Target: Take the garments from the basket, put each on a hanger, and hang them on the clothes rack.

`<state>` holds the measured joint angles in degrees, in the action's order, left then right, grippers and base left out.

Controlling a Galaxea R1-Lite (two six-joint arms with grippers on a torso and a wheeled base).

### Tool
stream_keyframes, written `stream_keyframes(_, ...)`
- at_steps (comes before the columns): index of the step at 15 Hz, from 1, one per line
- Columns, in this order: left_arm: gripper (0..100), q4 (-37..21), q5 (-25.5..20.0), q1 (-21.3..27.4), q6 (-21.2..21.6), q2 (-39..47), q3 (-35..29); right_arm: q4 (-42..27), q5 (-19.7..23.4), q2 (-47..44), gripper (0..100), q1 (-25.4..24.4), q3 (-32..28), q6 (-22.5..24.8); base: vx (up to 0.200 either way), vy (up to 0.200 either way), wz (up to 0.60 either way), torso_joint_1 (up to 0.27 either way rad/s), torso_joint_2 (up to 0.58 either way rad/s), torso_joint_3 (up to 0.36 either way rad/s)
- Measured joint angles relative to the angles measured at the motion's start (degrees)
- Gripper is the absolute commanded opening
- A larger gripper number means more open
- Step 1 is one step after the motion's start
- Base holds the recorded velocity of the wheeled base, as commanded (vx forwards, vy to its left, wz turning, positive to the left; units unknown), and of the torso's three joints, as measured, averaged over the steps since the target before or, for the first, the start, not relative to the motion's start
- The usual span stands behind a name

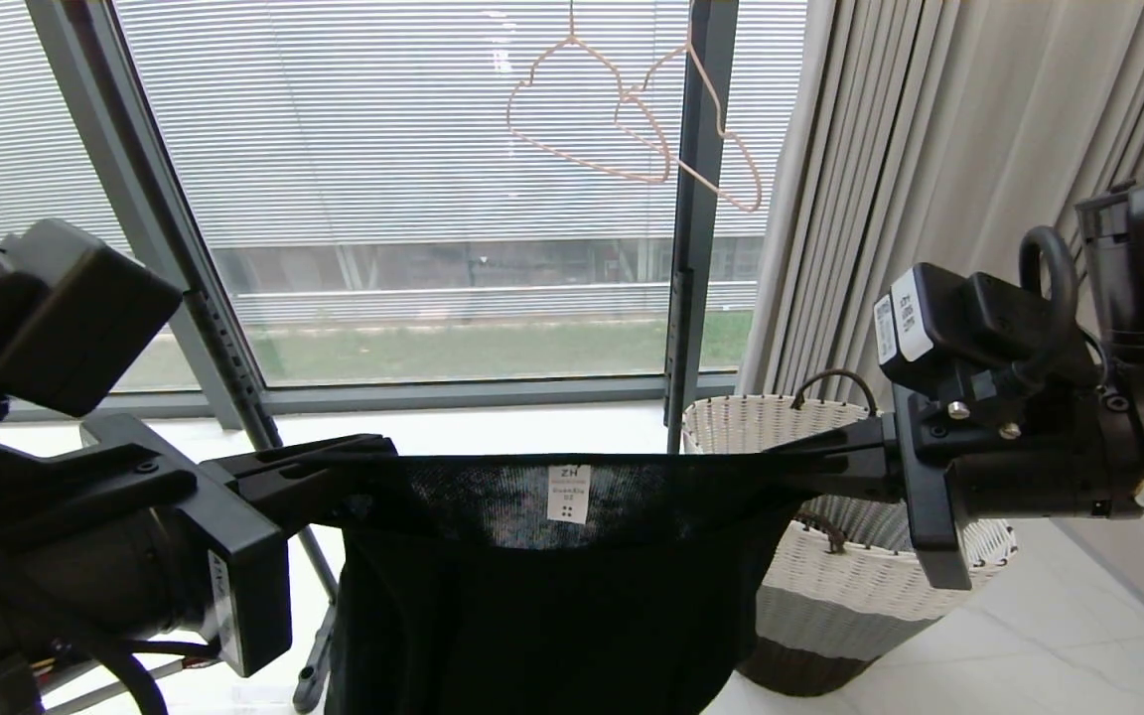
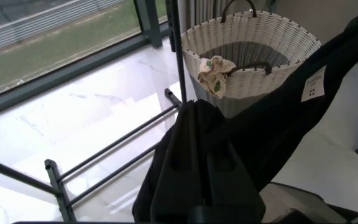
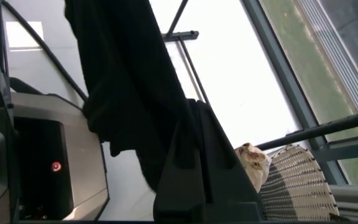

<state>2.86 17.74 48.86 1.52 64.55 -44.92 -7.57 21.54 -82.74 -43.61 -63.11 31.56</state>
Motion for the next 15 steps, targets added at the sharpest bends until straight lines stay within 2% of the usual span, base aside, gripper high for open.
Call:
stream_keyframes(4, 0, -0.05, -0.01, -0.18, 2.57, 2.34, -5.16, -0.06, -0.04, 0.79, 0, 2.51, -2.46, -0.11, 0.000, 0.000, 0.00, 0.000, 0.00, 0.000)
stream_keyframes(6, 0, -0.09, -1.65, -1.32, 4.27, 5.33, -9.51, -1.56, -0.06, 0.29, 0, 3.91, -7.08, -1.00, 0.000, 0.000, 0.00, 0.000, 0.00, 0.000)
stream_keyframes(9, 0, -1.74, -6.22, -4.22, 7.83, 9.62, -16.90, -7.58, -0.04, -1.08, 0, 5.07, -15.36, -2.19, 0.000, 0.000, 0.00, 0.000, 0.00, 0.000)
stream_keyframes(10, 0, -3.27, -6.94, -4.68, 8.07, 10.51, -18.19, -8.50, -0.04, -1.39, 0, 5.38, -16.79, -2.23, 0.000, 0.000, 0.00, 0.000, 0.00, 0.000)
stream_keyframes(13, 0, -16.36, -11.95, -5.17, 8.48, 11.86, -26.38, -9.86, -0.06, -1.30, 0, 6.23, -19.41, -2.33, 0.000, 0.000, 0.00, 0.000, 0.00, 0.000)
stream_keyframes(15, 0, -17.18, -13.20, -5.25, 10.08, 12.21, -28.43, -11.62, -0.01, -0.33, 0, 6.34, -19.05, -2.30, 0.000, 0.000, 0.00, 0.000, 0.00, 0.000)
